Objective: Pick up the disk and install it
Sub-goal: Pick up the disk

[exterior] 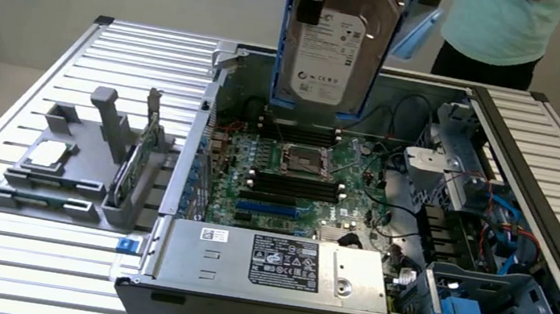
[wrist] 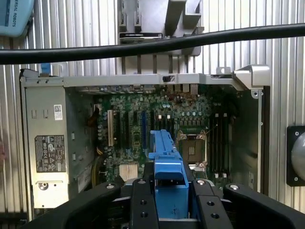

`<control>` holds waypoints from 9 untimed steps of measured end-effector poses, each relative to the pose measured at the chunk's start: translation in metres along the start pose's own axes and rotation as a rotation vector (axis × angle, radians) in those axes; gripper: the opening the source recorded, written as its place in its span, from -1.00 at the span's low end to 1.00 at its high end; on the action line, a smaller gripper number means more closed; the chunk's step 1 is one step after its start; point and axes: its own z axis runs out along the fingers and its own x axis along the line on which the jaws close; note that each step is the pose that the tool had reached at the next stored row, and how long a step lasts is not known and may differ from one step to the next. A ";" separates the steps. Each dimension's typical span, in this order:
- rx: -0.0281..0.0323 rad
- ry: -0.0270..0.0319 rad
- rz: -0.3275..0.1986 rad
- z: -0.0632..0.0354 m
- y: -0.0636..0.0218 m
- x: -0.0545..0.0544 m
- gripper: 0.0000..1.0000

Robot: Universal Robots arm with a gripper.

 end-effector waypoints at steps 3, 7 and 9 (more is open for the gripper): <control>0.0001 -0.0001 0.000 -0.0005 -0.0130 0.003 -0.35; 0.0000 0.0000 0.000 -0.0012 -0.0308 0.008 -0.35; 0.0000 -0.0001 0.000 -0.0016 -0.0393 0.010 -0.35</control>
